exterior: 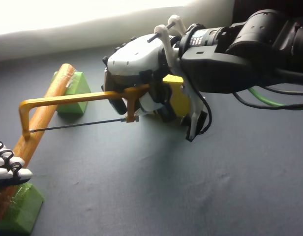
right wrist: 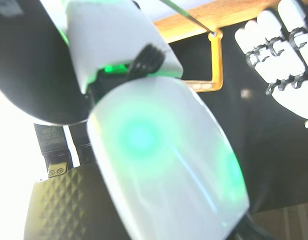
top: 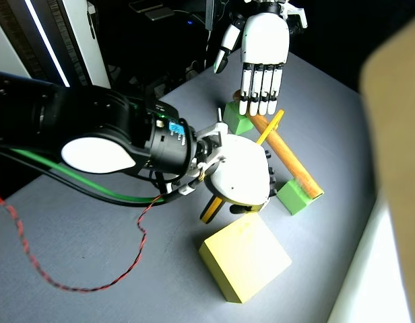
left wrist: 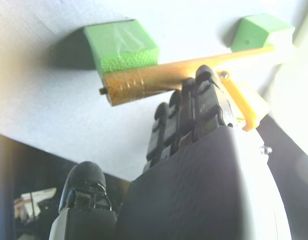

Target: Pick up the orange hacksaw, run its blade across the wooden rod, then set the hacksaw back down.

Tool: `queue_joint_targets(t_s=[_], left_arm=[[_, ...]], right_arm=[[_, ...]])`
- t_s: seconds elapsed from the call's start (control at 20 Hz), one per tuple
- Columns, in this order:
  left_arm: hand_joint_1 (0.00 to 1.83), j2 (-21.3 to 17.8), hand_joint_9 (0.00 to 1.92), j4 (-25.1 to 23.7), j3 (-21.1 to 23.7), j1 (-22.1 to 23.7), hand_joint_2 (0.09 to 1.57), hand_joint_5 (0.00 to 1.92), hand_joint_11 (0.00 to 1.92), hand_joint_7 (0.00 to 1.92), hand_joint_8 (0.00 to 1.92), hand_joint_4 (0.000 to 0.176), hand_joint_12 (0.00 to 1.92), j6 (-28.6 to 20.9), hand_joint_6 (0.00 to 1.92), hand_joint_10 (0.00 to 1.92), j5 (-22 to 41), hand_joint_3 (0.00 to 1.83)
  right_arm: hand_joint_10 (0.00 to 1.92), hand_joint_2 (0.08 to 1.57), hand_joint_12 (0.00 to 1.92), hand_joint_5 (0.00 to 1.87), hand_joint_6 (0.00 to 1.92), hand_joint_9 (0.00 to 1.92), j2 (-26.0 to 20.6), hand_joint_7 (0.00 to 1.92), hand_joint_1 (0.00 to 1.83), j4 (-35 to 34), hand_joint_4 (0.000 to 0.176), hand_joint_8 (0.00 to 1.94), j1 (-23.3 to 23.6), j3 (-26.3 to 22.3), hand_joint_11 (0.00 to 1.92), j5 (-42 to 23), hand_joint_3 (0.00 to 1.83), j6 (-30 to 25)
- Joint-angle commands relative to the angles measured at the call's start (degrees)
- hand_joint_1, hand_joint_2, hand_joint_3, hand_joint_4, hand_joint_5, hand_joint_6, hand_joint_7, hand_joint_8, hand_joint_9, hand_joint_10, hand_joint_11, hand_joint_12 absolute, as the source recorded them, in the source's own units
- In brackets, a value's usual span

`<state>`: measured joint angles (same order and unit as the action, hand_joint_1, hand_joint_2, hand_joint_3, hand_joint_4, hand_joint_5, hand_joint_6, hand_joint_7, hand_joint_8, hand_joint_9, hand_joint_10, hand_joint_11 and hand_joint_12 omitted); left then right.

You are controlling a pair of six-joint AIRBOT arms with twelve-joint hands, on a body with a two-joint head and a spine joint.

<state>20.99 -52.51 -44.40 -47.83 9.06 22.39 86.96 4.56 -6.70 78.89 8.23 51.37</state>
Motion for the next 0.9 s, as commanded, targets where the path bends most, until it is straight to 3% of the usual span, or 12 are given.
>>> queue_joint_targets(t_s=[0.0,0.05,0.2,0.25,0.55,0.6,0.7,0.85], left_arm=[[0.04,0.2,0.02,1.1,-0.4,0.5,1.24,0.01,0.0,0.04,0.0,0.0,0.08,-0.1,0.0,0.0,1.7,0.0],[0.05,0.2,0.04,1.1,-0.4,0.5,1.23,0.02,0.0,0.05,0.0,0.0,0.13,-0.1,0.0,0.0,1.7,0.0],[0.06,0.2,0.05,1.1,-0.4,0.6,1.23,0.04,0.0,0.07,0.0,0.0,0.15,-0.1,0.0,0.0,1.7,0.0],[0.01,0.2,0.04,1.1,-0.4,0.6,1.24,0.01,0.0,0.05,0.0,0.0,0.15,-0.1,0.0,0.0,1.7,0.0],[0.06,0.1,0.05,1.1,-0.4,0.7,1.23,0.05,0.0,0.07,0.0,0.0,0.14,-0.1,0.01,0.0,1.7,0.0],[0.07,0.1,0.05,1.1,-0.4,0.7,1.23,0.05,0.0,0.07,0.0,0.0,0.16,-0.1,0.0,0.0,1.7,0.0],[0.02,0.1,0.03,1.1,-0.4,0.7,1.24,0.02,0.0,0.05,0.0,0.0,0.11,-0.1,0.0,0.0,1.7,0.0],[0.05,0.1,0.05,1.1,-0.4,0.7,1.23,0.04,0.0,0.06,0.0,0.0,0.19,-0.1,0.0,0.0,1.7,0.0]], right_arm=[[1.08,1.12,1.3,0.92,0.93,0.98,-1.3,1.01,1.27,0.7,0.0,1.08,0.7,0.0,0.9,-7.1,0.0,1.0],[0.97,1.12,1.26,0.93,0.93,1.03,-2.1,1.03,1.25,0.7,0.0,1.07,1.0,-0.5,0.93,-7.1,0.0,1.2],[0.94,1.13,1.29,0.92,0.95,1.02,-5.3,1.01,1.24,0.7,0.0,1.11,2.3,-2.8,0.9,-6.3,0.0,1.6],[1.22,1.13,1.28,0.88,0.94,0.96,-6.8,0.96,1.35,0.7,0.0,1.06,2.8,-4.0,0.91,-6.0,0.01,1.7],[1.29,1.13,1.28,0.85,0.97,0.95,-12.7,0.94,1.37,0.6,0.0,1.06,3.8,-9.7,0.91,-5.3,0.0,0.5],[1.26,1.12,1.27,0.88,0.93,0.96,-13.7,0.94,1.38,0.6,0.0,1.04,3.7,-10.8,0.92,-5.1,0.0,0.1],[0.91,1.12,1.25,0.94,0.92,1.05,-15.9,1.03,1.24,0.6,0.0,1.07,2.4,-13.0,0.94,-6.0,0.0,-2.1],[0.9,1.11,1.26,0.94,0.92,1.06,-18.8,1.04,1.24,0.7,0.0,1.06,-0.8,-15.3,0.94,-10.1,0.0,-4.1]])
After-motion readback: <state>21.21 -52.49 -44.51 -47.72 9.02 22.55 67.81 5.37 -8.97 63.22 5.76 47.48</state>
